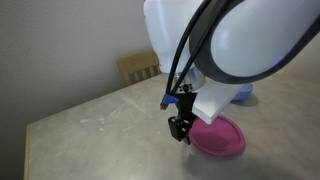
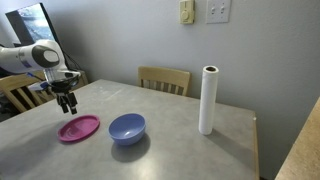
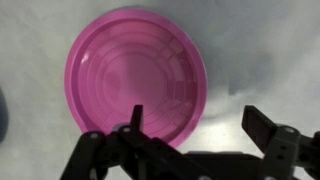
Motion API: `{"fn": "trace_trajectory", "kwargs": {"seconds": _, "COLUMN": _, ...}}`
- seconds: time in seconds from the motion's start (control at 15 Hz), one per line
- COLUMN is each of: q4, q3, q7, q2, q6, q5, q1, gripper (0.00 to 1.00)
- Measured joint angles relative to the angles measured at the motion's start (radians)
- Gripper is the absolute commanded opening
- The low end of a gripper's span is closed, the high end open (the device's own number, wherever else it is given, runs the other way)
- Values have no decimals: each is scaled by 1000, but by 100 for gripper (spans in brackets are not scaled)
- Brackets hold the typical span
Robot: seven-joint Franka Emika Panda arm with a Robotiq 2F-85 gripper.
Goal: Pick up the lid and put it on the bowl, and then remove it and put it back on the table
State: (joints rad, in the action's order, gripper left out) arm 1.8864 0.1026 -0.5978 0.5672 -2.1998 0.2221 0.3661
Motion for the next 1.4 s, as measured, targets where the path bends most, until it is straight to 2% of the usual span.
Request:
{"fn": "trace_trajectory", "kwargs": {"seconds": 1.0, "q4": -12, "q3": -7, "q7": 12, "q2": 19, "q6": 0, "q5": -24, "q1": 12, "gripper": 100}}
{"fn": "trace_trajectory", "kwargs": {"seconds": 1.4, "q4": -12, "q3": -41, "q7": 0, "q2": 22, "q6": 4, "q5": -2, "q1": 27, "gripper": 100}}
